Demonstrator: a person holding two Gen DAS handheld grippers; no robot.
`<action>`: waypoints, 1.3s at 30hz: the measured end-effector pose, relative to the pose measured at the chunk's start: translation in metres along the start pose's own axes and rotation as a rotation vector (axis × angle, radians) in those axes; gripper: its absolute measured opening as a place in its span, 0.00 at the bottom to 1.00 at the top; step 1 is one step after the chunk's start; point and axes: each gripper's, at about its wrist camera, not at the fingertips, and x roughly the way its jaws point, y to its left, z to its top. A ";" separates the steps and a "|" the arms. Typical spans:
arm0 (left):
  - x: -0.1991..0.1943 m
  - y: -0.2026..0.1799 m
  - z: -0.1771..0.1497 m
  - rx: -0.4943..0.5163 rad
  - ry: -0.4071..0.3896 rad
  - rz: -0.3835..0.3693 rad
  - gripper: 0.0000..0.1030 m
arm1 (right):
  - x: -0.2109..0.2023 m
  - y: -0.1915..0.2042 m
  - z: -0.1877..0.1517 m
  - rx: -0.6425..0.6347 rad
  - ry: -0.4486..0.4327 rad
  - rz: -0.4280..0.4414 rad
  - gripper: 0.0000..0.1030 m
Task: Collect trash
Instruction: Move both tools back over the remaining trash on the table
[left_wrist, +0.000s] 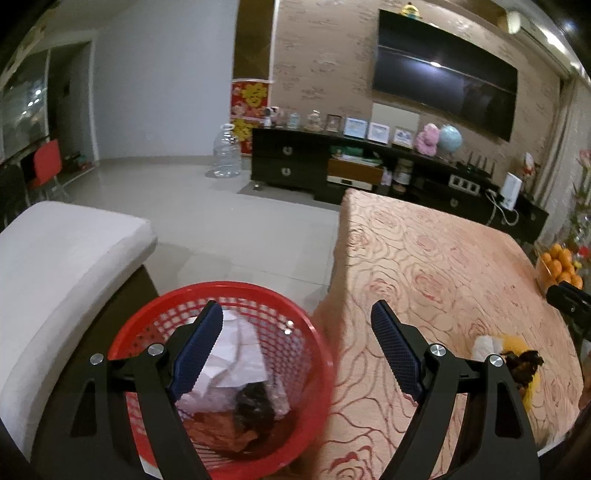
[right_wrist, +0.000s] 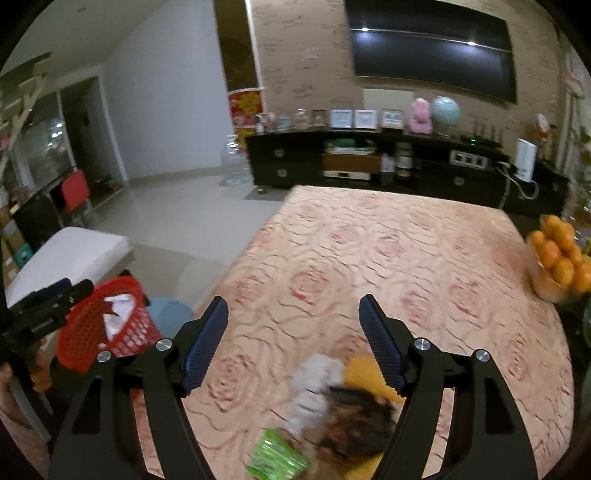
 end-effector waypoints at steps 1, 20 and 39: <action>0.001 -0.005 -0.001 0.008 0.001 -0.006 0.77 | -0.002 -0.004 -0.004 0.004 0.002 -0.016 0.69; 0.025 -0.100 -0.025 0.193 0.074 -0.138 0.77 | -0.017 -0.082 -0.044 0.197 0.048 -0.145 0.73; 0.075 -0.202 -0.069 0.382 0.232 -0.298 0.77 | -0.019 -0.104 -0.050 0.268 0.061 -0.126 0.73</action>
